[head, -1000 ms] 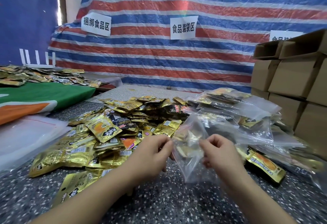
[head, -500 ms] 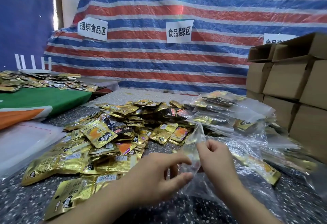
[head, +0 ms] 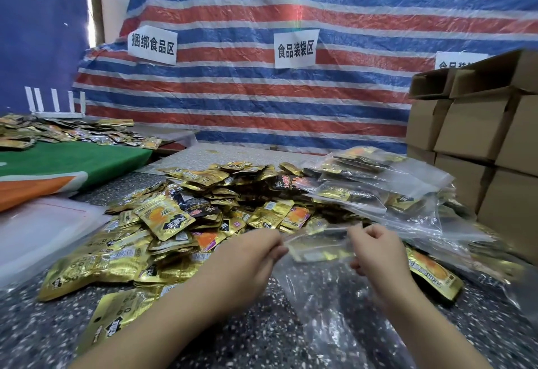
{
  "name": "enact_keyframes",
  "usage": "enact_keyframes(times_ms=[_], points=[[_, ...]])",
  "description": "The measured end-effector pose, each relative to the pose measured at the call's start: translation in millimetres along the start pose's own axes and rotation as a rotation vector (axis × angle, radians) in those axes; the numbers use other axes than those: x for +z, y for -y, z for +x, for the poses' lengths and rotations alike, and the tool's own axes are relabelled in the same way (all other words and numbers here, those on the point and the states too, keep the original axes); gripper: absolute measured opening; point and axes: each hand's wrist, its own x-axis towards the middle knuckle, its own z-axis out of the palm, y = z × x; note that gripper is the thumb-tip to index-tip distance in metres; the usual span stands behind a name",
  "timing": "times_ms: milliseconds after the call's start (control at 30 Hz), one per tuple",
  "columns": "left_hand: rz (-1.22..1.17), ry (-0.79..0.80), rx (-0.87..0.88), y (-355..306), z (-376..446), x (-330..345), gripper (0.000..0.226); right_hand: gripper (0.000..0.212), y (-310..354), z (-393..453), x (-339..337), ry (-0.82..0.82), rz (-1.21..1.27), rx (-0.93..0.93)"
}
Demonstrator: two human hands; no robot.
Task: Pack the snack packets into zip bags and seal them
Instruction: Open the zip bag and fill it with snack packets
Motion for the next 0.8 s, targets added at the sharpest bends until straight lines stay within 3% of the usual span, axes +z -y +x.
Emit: enact_keyframes(times_ms=[67,167,433,700,800], points=[[-0.012,-0.008,0.000,2,1,-3,0.023,0.010,1,5,-5,-0.045,-0.048,0.015],[-0.010,-0.008,0.010,5,2,-4,0.021,0.016,6,3,-6,-0.009,-0.059,0.006],[-0.054,-0.181,-0.045,17,3,-3,0.053,0.028,6,-9,6,0.196,-0.168,-0.055],[-0.022,-0.194,-0.241,22,5,1,0.045,0.032,7,-14,12,0.293,-0.236,-0.132],[-0.027,-0.186,-0.249,22,6,2,0.044,0.049,6,-11,12,0.267,-0.196,-0.092]])
